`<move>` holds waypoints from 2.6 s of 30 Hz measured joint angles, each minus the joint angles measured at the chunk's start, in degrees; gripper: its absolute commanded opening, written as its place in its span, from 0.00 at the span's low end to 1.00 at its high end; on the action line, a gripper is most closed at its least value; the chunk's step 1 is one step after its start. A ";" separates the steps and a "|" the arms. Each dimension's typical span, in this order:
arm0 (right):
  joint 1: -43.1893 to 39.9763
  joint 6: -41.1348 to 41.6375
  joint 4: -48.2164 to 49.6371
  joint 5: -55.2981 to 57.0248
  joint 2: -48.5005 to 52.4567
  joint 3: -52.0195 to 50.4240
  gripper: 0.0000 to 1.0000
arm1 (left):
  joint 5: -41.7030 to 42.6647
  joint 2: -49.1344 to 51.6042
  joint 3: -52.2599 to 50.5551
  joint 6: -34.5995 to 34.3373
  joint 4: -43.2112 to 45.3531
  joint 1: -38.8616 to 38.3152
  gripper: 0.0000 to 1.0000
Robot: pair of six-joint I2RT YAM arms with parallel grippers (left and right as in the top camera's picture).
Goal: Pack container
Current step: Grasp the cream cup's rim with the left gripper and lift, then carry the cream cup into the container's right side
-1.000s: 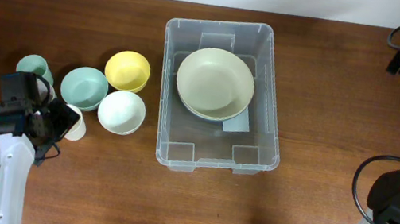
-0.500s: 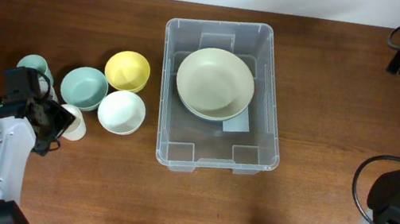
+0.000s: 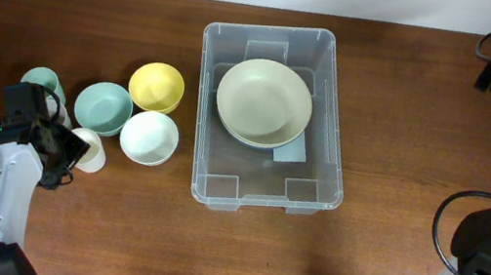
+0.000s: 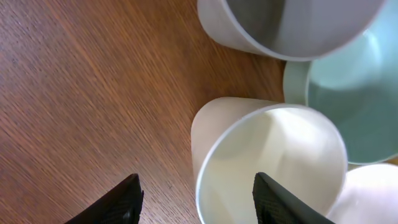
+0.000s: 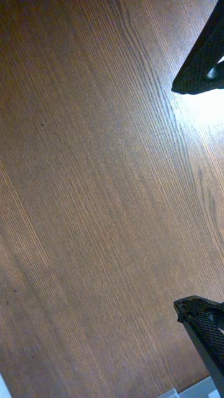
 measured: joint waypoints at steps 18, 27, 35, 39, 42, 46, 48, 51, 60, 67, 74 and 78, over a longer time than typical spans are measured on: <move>0.00 0.00 0.00 0.00 0.00 0.00 0.99 | 1.64 3.19 0.00 0.44 0.00 0.00 0.01; 0.00 -0.02 0.00 0.00 0.00 0.00 0.99 | 9.09 3.19 0.09 0.61 -0.04 0.00 0.01; 0.00 0.02 0.00 0.00 0.00 0.00 0.99 | 13.07 -0.13 8.02 2.78 -3.89 -0.02 0.01; 0.00 -0.04 0.00 0.00 0.00 0.00 0.99 | 13.68 -4.33 15.98 3.78 -6.08 -0.44 0.01; 0.00 0.00 0.00 0.00 0.00 0.00 0.99 | 13.73 -6.49 20.87 4.72 -7.30 -2.27 0.01; 0.00 0.02 0.00 0.00 0.00 0.00 0.99 | 13.99 -7.10 25.51 8.41 -5.53 -8.33 0.01; 0.00 0.04 0.00 0.00 0.00 0.00 0.99 | 14.34 -7.10 26.10 11.67 -2.75 -12.17 0.01; 0.00 0.00 0.00 0.00 0.00 0.00 0.99 | 14.99 -7.10 26.18 16.94 1.88 -18.60 0.00; 0.00 0.00 0.00 0.00 0.00 0.00 0.99 | 15.43 -3.67 26.58 29.75 6.21 -31.28 0.00; 0.00 0.00 0.00 0.00 0.00 0.00 0.99 | 15.37 2.36 26.58 35.43 7.74 -39.36 0.01; 0.00 0.00 0.00 0.00 0.00 0.00 0.99 | 14.60 3.54 26.58 39.23 8.13 -45.33 0.00; 0.00 0.00 0.00 0.00 0.00 0.00 0.99 | 14.16 3.63 26.60 39.43 8.15 -46.97 0.01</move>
